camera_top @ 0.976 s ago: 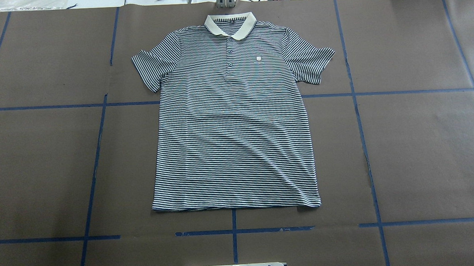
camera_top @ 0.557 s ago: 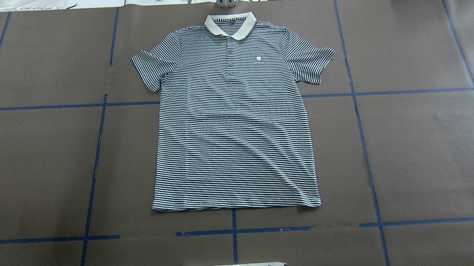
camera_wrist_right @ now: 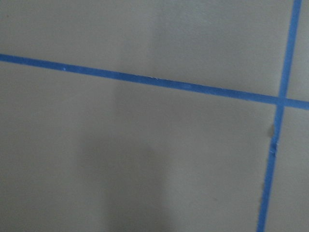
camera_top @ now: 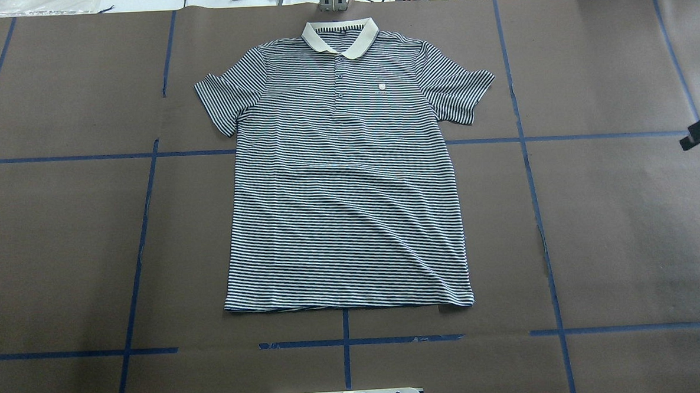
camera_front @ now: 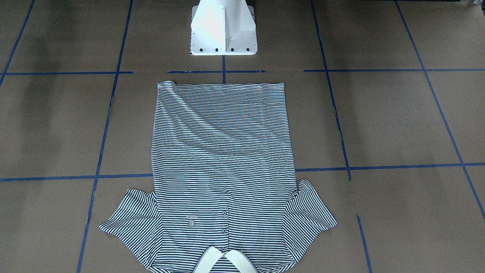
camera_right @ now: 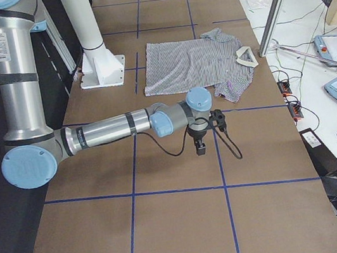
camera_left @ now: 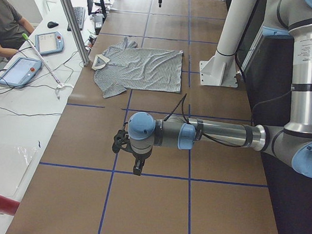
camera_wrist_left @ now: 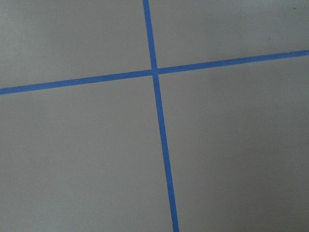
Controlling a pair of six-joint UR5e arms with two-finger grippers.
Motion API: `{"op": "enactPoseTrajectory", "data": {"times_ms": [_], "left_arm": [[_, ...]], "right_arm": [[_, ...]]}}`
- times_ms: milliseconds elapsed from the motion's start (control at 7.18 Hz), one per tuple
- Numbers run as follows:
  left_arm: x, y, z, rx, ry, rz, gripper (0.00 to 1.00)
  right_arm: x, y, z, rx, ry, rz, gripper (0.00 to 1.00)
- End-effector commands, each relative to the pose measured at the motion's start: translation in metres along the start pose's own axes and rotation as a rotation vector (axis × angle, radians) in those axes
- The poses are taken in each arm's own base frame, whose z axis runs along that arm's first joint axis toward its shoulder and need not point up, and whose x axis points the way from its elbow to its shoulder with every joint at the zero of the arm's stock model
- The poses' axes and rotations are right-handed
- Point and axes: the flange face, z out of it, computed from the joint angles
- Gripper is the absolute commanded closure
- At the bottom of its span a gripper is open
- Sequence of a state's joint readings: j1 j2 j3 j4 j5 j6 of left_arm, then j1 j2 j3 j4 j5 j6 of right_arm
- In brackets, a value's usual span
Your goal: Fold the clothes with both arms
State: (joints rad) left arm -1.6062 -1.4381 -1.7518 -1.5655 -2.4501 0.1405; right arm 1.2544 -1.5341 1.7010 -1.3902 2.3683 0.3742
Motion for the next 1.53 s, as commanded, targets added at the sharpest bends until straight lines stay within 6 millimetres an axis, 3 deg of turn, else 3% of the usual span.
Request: {"op": "enactPoseTrajectory", "data": {"times_ms": [0, 139, 418, 697, 1115, 1394], "left_arm": [[0.011, -0.002, -0.003, 0.035, 0.066, 0.033, 0.0], [0.012, -0.003, -0.004, 0.042, 0.067, 0.04, 0.0], [0.014, -0.004, -0.007, 0.048, 0.066, 0.046, 0.0], [0.021, -0.004, -0.012, 0.058, 0.064, 0.059, 0.0], [0.022, -0.004, -0.013, 0.059, 0.063, 0.06, 0.0], [0.021, -0.003, -0.012, 0.057, 0.063, 0.058, 0.0]], "right_arm": [[-0.123, -0.096, 0.036, 0.011, -0.062, 0.14, 0.0], [-0.159, -0.138, 0.044, 0.044, -0.082, 0.166, 0.0], [-0.209, -0.185, 0.079, 0.123, -0.118, 0.207, 0.03], [-0.229, -0.2, 0.094, 0.22, -0.058, 0.206, 0.07], [-0.255, -0.218, 0.13, 0.219, 0.009, 0.206, 0.21], [-0.252, -0.22, 0.141, 0.223, 0.04, 0.208, 0.27]]}}
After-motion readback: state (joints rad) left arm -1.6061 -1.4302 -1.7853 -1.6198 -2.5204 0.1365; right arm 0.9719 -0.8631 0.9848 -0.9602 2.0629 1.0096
